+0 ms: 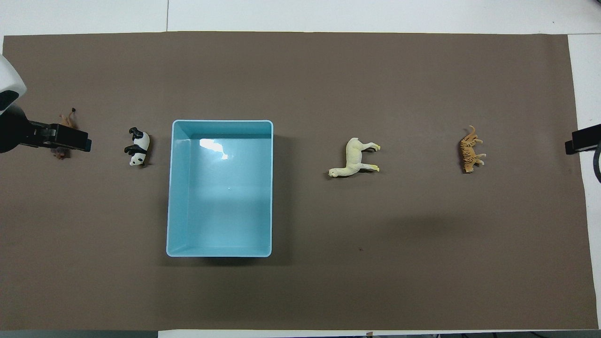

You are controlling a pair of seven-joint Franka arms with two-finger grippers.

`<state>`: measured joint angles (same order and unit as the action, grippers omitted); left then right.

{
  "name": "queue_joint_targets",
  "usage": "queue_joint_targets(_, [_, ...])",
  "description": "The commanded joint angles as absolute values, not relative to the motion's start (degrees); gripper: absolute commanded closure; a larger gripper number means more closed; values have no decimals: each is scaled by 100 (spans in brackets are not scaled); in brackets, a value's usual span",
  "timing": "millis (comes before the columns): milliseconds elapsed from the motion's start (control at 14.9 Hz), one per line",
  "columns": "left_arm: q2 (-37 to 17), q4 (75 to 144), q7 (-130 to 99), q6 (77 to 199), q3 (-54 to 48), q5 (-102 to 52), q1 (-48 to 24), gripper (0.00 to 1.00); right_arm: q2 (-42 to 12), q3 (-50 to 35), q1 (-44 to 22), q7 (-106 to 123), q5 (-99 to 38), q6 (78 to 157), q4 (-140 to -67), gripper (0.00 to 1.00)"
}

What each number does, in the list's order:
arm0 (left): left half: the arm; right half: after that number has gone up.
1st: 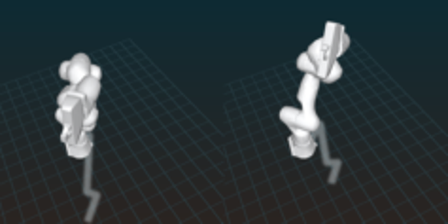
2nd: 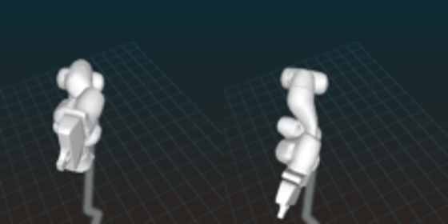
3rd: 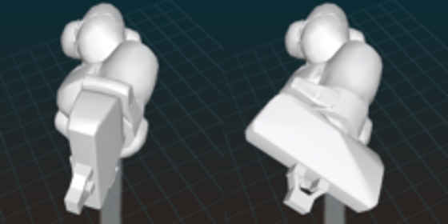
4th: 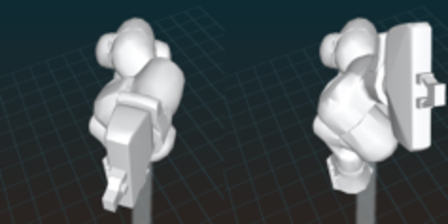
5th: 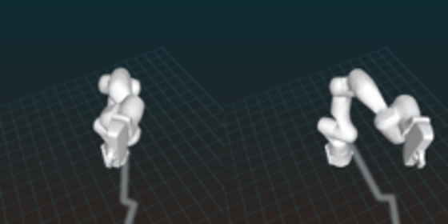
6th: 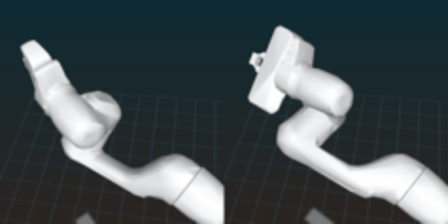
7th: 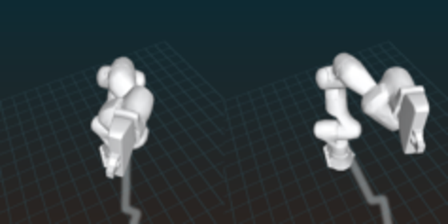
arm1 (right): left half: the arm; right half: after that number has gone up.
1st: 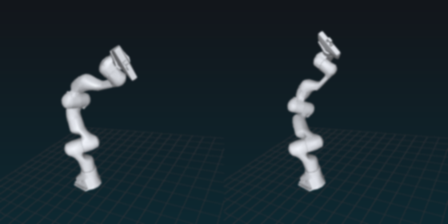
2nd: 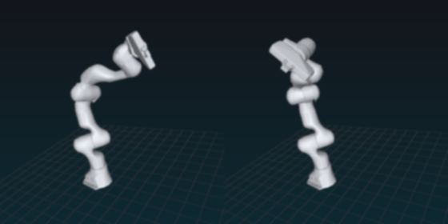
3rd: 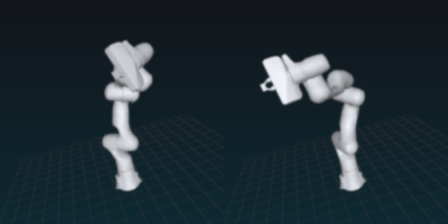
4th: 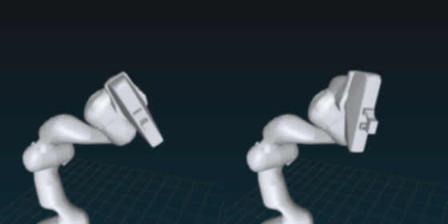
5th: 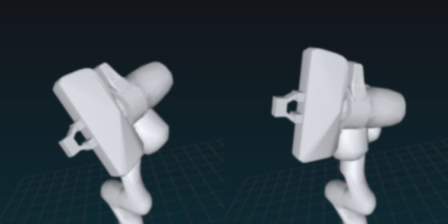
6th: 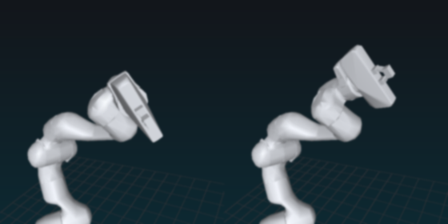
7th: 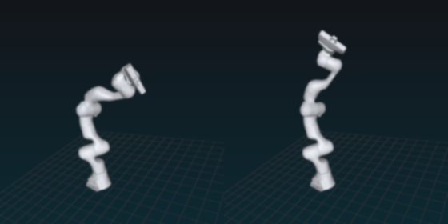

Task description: Put all toys into storage box

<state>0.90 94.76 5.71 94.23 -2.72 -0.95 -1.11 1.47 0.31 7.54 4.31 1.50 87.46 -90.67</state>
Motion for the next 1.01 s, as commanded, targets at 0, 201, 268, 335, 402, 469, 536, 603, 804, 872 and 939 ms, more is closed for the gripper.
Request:
queue_joint_targets(0, [246, 9571, 563, 9282, -237, -18, 87, 0, 360, 18, 844, 536, 176, 8789, -9132, 0])
queue_joint_targets(201, [264, 9747, 554, 9832, -229, -18, 105, 0, 404, -26, 782, 536, 202, 8938, -9262, 0])
queue_joint_targets(268, [246, 9834, 554, 10052, -229, -18, 149, 0, 483, -35, 782, 545, 202, 9078, -9420, 0])
queue_joint_targets(335, [176, 9922, 571, 10237, -237, -9, 236, 0, 483, -35, 782, 562, 202, 9149, -9457, 0])
queue_joint_targets(402, [28, 10045, 589, 10509, -237, -9, 263, 0, 466, -44, 782, 597, 211, 9202, -9518, 0])
queue_joint_targets(469, [-95, 10185, 580, 10773, -237, -9, 264, 0, 396, -44, 782, 598, 211, 9254, -9553, 0])
queue_joint_targets(536, [-253, 10369, 597, 11097, -237, -9, 264, 0, 309, -44, 782, 606, 211, 9403, -9676, 0])
queue_joint_targets(603, [-316, 10667, 589, 11466, -237, 9, 264, 0, 247, -44, 739, 606, 220, 9587, -9816, 0])
queue_joint_targets(804, [-517, 11460, 563, 12549, -237, 18, 220, 0, -183, -44, 607, 554, 211, 10044, -9897, 0])
queue_joint_targets(872, [-640, 11522, 554, 12664, -237, 18, 202, 0, -419, -44, 502, 536, 211, 10211, -9896, 0])
queue_joint_targets(939, [-720, 11557, 545, 12761, -237, 18, 185, 0, -639, -44, 475, 536, 211, 10422, -9896, 0])
